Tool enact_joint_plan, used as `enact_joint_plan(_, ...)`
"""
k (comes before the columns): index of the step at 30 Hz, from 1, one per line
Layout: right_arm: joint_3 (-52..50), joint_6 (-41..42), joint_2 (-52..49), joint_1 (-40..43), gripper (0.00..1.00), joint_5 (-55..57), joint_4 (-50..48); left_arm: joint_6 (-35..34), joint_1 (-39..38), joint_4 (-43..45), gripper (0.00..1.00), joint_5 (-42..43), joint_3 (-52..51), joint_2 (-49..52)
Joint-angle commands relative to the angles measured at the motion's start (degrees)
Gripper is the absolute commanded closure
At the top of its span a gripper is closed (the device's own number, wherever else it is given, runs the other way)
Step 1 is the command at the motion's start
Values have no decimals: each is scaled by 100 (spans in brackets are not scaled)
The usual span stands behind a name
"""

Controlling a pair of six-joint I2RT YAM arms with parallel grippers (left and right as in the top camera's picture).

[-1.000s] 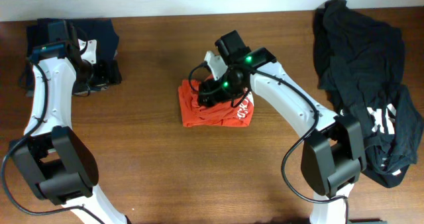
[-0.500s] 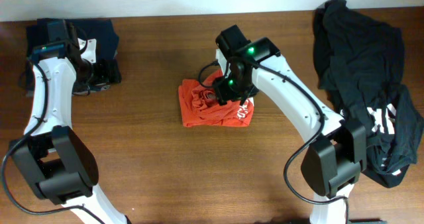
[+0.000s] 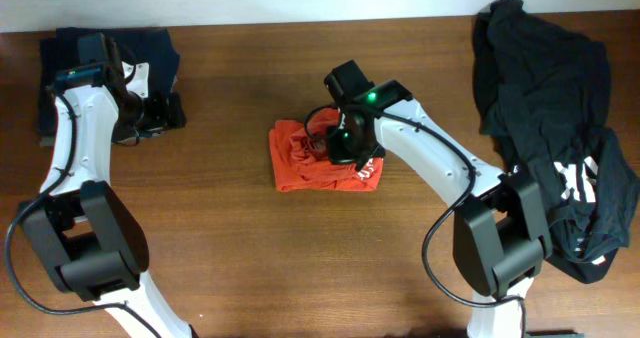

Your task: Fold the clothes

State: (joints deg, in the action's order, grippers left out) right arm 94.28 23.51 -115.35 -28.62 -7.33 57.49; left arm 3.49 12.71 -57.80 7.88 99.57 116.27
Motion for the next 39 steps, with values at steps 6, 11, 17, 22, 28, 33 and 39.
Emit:
enact_joint_plan(6,66,46,157,-1327,96,-295,-79,92,4,72,1,-2,98,52)
enact_joint_plan(11,66,-74,157,-1987,71,-229,-144,92,4,133,1,-2,98,52)
enact_joint_plan(17,345,-455,297,-1436,53,-577,22,90,4,136,1,0,98,52)
enact_joint_plan(22,857,-529,562,-682,43,-428,240,92,4,146,1,-2,98,52)
enact_joint_plan(28,835,-1064,348,48,43,-275,-367,92,4,236,1,-2,98,52)
enact_joint_plan(33,785,-546,83,-57,46,-358,-284,92,4,245,1,-2,98,52)
enact_joint_plan(39,675,22,42,-269,47,-341,-245,92,4,245,1,-2,98,52)
